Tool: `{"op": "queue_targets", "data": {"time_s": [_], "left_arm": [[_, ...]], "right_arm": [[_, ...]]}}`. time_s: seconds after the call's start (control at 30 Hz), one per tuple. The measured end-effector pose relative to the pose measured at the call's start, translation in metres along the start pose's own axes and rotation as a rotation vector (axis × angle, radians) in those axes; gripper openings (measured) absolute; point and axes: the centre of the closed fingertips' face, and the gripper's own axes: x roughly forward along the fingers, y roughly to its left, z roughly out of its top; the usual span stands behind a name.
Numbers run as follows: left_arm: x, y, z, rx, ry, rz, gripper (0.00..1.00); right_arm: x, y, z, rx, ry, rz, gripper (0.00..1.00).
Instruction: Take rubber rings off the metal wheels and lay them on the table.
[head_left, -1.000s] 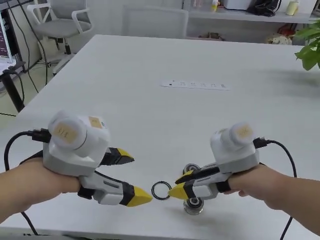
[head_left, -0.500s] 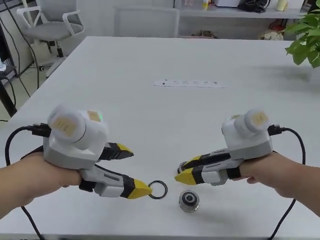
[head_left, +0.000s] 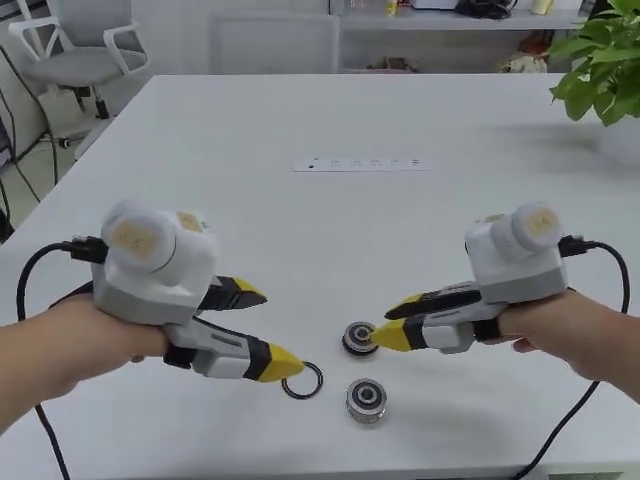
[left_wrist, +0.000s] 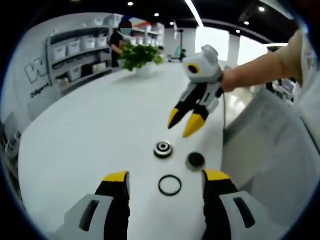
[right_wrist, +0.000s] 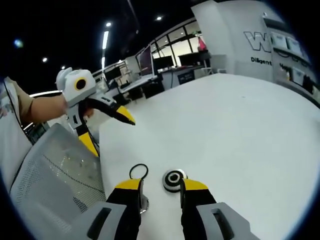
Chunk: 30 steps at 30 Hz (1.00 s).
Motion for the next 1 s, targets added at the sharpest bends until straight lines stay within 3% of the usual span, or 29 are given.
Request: {"op": "queue_targets", "data": {"time_s": [0.37,1.0], "left_arm": [[0.019,0.006,0.004,0.001,0.010,-0.010,0.57],[0.051,0.008,0.006,0.009,0.028,-0.029,0.53]], "right_arm": [[-0.002,-0.013,-0.012,-0.039,0.020,-0.032,0.27],[0.017,-0.021,-0.024,-0.090,0.041,-0.023,0.25]]}}
